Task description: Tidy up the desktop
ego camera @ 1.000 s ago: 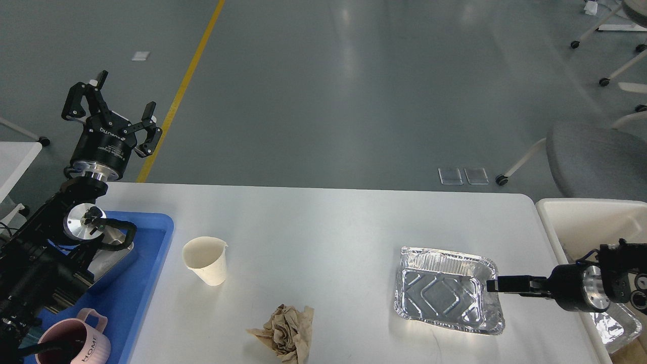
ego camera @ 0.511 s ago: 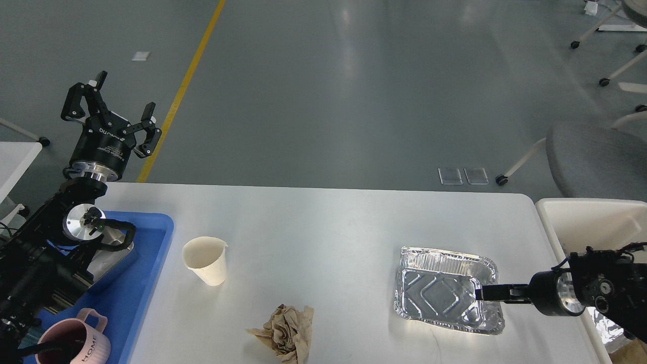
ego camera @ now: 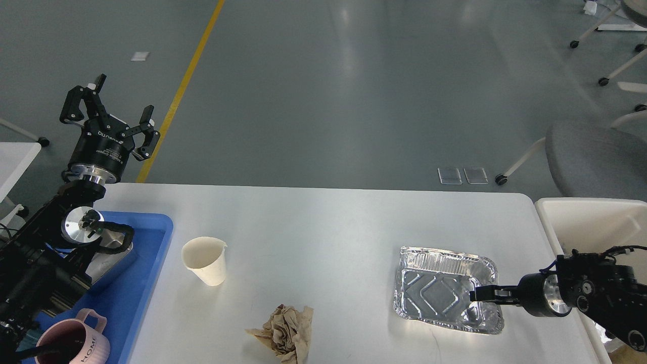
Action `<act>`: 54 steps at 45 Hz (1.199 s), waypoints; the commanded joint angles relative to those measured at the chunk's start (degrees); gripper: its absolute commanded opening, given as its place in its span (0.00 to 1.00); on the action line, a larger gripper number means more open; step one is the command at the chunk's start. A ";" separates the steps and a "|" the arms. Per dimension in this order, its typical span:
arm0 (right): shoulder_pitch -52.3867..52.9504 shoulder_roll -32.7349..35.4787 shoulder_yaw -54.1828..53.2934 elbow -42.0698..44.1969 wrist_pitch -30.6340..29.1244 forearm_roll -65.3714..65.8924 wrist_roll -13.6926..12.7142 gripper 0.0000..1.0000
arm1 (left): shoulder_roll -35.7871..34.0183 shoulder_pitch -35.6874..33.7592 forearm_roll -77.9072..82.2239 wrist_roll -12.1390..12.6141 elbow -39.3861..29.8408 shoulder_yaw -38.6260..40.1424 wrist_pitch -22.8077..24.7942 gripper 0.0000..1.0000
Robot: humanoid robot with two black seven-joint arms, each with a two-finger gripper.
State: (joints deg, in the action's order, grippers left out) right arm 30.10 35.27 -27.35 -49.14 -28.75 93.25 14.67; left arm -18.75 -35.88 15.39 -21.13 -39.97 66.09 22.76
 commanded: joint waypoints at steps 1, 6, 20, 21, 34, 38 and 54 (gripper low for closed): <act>0.05 -0.03 -0.07 0.09 -0.60 -0.17 -0.08 0.00 | 0.03 -0.07 -0.01 0.04 -0.02 0.00 0.00 0.97; 0.14 0.06 -0.16 0.01 -0.78 -0.43 -0.26 0.00 | 0.03 0.02 -0.01 0.04 -0.02 0.00 0.00 0.97; 1.10 0.15 -0.25 -0.61 -0.78 -0.87 -0.35 0.00 | -0.06 0.02 -0.01 0.04 -0.02 0.00 0.09 0.97; 1.10 0.15 -0.25 -0.61 -0.78 -0.87 -0.35 0.00 | -0.06 0.02 -0.01 -0.05 -0.02 0.00 0.09 0.97; 3.38 5.59 -1.04 -8.33 -5.96 -1.40 -0.26 0.00 | -0.14 0.02 -0.01 0.04 -0.02 0.00 0.00 0.97; 5.05 9.01 -1.74 -12.55 -8.77 -2.98 -0.26 0.00 | -0.23 0.02 -0.01 0.04 -0.02 0.00 -0.08 0.97; 21.13 18.51 -2.01 -19.68 -19.14 -11.42 -1.23 0.00 | -0.32 0.37 0.08 0.83 -0.02 0.00 -0.52 0.97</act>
State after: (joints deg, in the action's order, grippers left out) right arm 46.24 52.14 -29.34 -67.62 -44.22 83.21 13.67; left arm -18.99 -35.55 15.37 -20.61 -39.99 66.09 22.26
